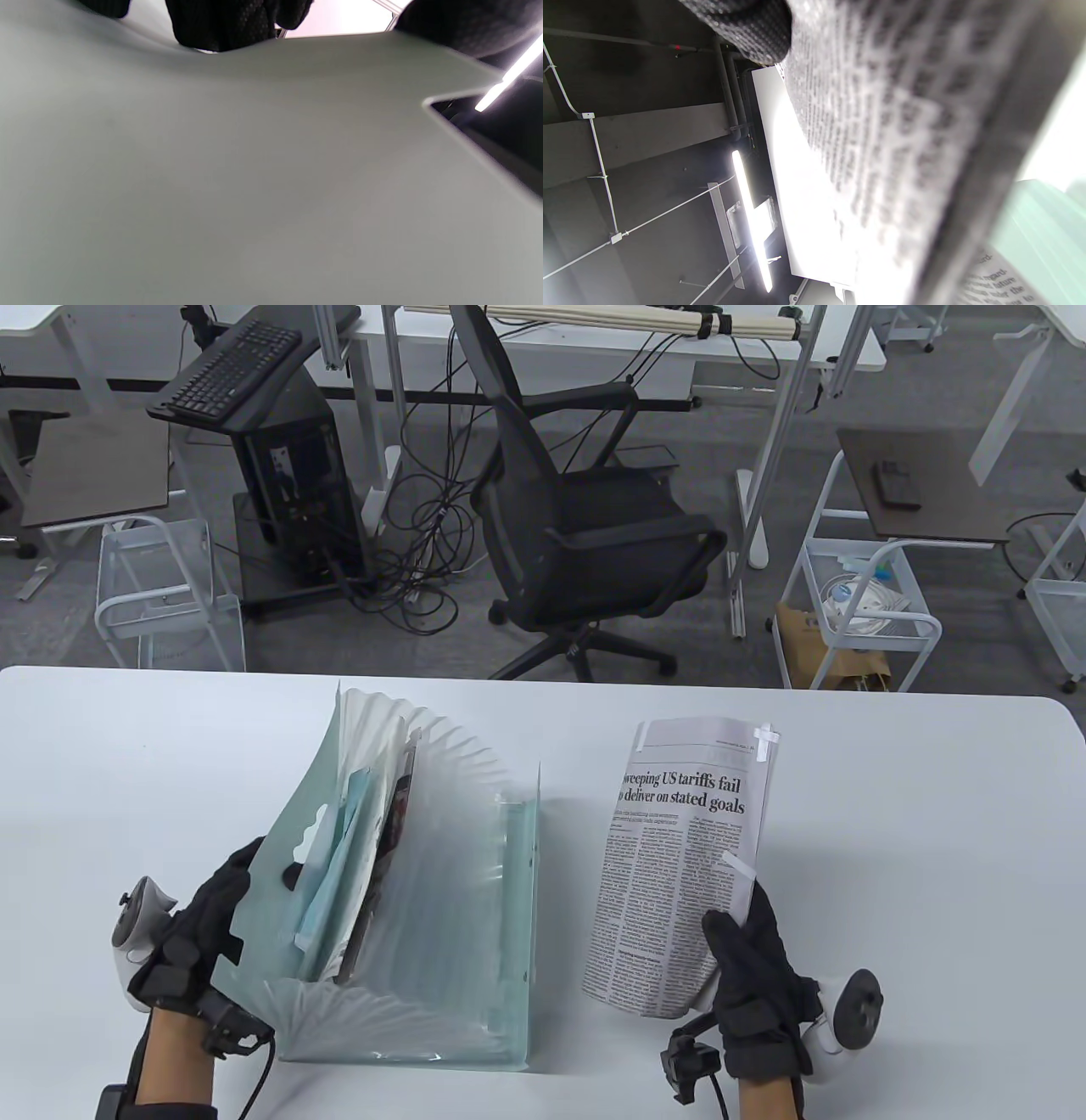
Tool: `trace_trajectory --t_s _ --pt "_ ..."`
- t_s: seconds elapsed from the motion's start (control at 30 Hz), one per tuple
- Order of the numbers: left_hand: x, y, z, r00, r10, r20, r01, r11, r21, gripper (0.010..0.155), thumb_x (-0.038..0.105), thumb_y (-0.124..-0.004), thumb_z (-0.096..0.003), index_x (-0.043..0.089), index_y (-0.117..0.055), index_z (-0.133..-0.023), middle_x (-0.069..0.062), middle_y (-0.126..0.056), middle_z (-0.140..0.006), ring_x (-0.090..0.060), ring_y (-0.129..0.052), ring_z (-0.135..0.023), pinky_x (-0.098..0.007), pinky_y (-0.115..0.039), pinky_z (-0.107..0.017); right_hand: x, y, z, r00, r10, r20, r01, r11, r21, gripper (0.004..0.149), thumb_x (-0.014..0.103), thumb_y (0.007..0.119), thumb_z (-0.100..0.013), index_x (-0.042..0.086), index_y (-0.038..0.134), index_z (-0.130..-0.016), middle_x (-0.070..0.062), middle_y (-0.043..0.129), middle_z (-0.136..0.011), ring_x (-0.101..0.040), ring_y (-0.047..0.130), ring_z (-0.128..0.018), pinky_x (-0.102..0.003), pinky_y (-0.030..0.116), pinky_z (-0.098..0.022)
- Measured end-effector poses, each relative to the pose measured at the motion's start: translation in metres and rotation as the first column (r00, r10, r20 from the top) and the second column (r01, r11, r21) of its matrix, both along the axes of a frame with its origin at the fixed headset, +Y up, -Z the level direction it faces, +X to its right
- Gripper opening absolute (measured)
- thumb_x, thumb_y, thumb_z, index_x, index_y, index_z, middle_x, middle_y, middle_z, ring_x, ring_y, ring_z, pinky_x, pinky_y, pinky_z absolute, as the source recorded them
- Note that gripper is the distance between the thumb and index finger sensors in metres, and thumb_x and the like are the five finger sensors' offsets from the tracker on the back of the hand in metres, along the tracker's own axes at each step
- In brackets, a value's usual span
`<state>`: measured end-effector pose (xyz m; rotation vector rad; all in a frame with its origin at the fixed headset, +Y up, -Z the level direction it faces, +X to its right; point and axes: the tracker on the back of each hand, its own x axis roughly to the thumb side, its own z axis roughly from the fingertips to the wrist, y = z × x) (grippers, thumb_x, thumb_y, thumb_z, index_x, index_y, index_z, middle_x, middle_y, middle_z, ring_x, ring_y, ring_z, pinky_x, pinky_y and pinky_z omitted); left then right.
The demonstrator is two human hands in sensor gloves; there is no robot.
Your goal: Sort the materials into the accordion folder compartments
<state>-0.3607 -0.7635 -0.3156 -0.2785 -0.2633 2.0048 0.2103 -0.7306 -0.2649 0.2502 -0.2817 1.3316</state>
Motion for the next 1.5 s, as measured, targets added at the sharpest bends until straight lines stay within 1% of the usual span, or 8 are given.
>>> trace_trajectory --t_s 0.23,0.43,0.53,0.67,0.83,0.97,1.2,1.5 --pt "-0.008 -0.011 0.000 0.995 0.100 -0.010 -0.100 0.995 -0.014 0.086 0.062 -0.078 -0.0429 0.019 -0.043 -0.109 -0.015 -0.078 -0.094 -0.041 -0.061 -0.101 -0.066 -0.050 -0.069 0.003 0.012 0.006 0.999 -0.011 0.033 0.011 1.000 0.005 0.054 0.020 0.067 -0.066 0.004 0.042 -0.111 -0.024 0.083 -0.085 -0.033 0.102 -0.046 -0.042 0.086 -0.038" --pt "-0.015 -0.013 0.001 0.991 0.137 -0.011 -0.137 0.990 -0.013 0.085 0.063 -0.077 -0.0437 0.020 -0.043 -0.109 -0.015 -0.078 -0.095 -0.040 -0.061 -0.102 -0.067 -0.049 -0.070 -0.007 0.040 0.011 1.000 0.011 0.020 -0.011 1.000 0.028 0.055 0.020 0.066 -0.067 0.001 0.038 -0.111 -0.025 0.081 -0.088 -0.034 0.101 -0.047 -0.043 0.086 -0.039" --pt "-0.016 -0.013 0.002 0.988 0.152 -0.012 -0.152 0.988 -0.014 0.085 0.063 -0.076 -0.0437 0.020 -0.042 -0.109 -0.015 -0.078 -0.095 -0.040 -0.061 -0.102 -0.067 -0.049 -0.070 -0.020 0.060 0.012 0.999 0.018 -0.038 -0.015 0.998 0.060 0.056 0.020 0.065 -0.067 0.001 0.037 -0.111 -0.026 0.080 -0.089 -0.033 0.101 -0.048 -0.042 0.086 -0.039" --pt "-0.015 -0.010 0.003 0.988 0.156 -0.008 -0.156 0.988 -0.014 0.085 0.063 -0.076 -0.0439 0.020 -0.042 -0.109 -0.015 -0.078 -0.095 -0.040 -0.061 -0.102 -0.067 -0.049 -0.071 -0.043 0.087 0.011 0.990 -0.029 -0.136 0.039 0.996 0.075 0.056 0.019 0.065 -0.067 -0.001 0.036 -0.111 -0.027 0.079 -0.089 -0.034 0.101 -0.048 -0.042 0.086 -0.039" --pt "-0.016 -0.010 0.002 0.989 0.147 -0.010 -0.147 0.989 -0.015 0.085 0.063 -0.076 -0.0446 0.021 -0.042 -0.109 -0.014 -0.078 -0.095 -0.039 -0.061 -0.103 -0.067 -0.049 -0.072 -0.076 0.120 0.007 0.963 -0.027 -0.268 0.039 0.998 0.040 0.057 0.019 0.065 -0.067 -0.002 0.034 -0.111 -0.028 0.077 -0.090 -0.034 0.101 -0.049 -0.042 0.087 -0.040" --pt "-0.015 -0.010 0.002 0.989 0.149 -0.010 -0.149 0.989 -0.015 0.084 0.063 -0.076 -0.0445 0.021 -0.043 -0.109 -0.014 -0.078 -0.095 -0.039 -0.061 -0.103 -0.067 -0.048 -0.071 -0.101 0.138 -0.001 0.948 -0.019 -0.318 0.025 1.000 0.014 0.057 0.018 0.065 -0.067 -0.003 0.034 -0.111 -0.028 0.077 -0.090 -0.034 0.101 -0.050 -0.042 0.087 -0.040" --pt "-0.015 -0.010 0.002 0.991 0.132 -0.011 -0.132 0.991 -0.014 0.083 0.063 -0.075 -0.0447 0.021 -0.044 -0.109 -0.014 -0.078 -0.095 -0.039 -0.061 -0.103 -0.066 -0.048 -0.071 -0.134 0.153 -0.013 0.928 0.020 -0.371 -0.043 0.998 -0.055 0.058 0.018 0.064 -0.067 -0.005 0.034 -0.110 -0.029 0.076 -0.090 -0.034 0.102 -0.050 -0.040 0.088 -0.040" --pt "-0.015 -0.009 0.003 0.991 0.129 -0.014 -0.130 0.991 -0.013 0.083 0.063 -0.076 -0.0446 0.021 -0.045 -0.109 -0.014 -0.079 -0.095 -0.039 -0.061 -0.103 -0.067 -0.048 -0.071 -0.171 0.153 -0.025 0.881 0.080 -0.466 -0.158 0.979 -0.131 0.059 0.019 0.064 -0.068 -0.007 0.031 -0.110 -0.032 0.075 -0.090 -0.034 0.102 -0.050 -0.041 0.088 -0.040"
